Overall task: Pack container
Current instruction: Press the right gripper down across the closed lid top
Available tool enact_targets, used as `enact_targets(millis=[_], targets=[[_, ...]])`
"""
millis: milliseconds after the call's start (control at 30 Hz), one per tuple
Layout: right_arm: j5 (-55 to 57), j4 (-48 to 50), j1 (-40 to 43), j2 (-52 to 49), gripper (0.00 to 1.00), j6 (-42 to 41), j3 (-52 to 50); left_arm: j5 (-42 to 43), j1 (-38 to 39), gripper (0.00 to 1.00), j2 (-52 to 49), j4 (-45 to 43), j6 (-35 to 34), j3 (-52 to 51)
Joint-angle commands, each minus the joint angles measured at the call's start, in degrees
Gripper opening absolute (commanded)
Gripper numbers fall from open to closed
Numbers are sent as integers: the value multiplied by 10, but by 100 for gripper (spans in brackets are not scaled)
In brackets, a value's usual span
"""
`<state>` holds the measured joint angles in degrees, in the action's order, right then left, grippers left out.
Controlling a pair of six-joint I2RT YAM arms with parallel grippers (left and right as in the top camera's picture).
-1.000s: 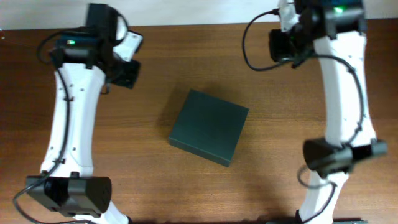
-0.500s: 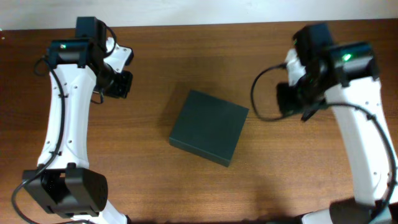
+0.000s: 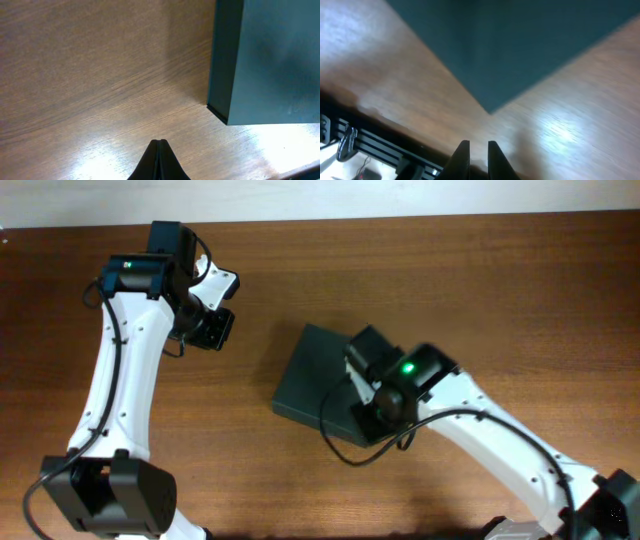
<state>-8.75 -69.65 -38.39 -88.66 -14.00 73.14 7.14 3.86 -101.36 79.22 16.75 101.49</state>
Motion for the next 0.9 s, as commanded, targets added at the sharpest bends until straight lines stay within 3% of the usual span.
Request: enact_targets(millis=[0,433,733,867], targets=[[-48,32,-18,5,12,-16,-50,11,2,2,19,-2,9,-2],[-76,80,-21,-7,12,31,-141,17,2,2,19,-2,9,-2],[-75,118,-21,-31,13,29,-149,21,2,2,19,-3,9,-2],[-33,142,-20,-37,13,-14,-149,21,2,2,19,-3,9,-2]])
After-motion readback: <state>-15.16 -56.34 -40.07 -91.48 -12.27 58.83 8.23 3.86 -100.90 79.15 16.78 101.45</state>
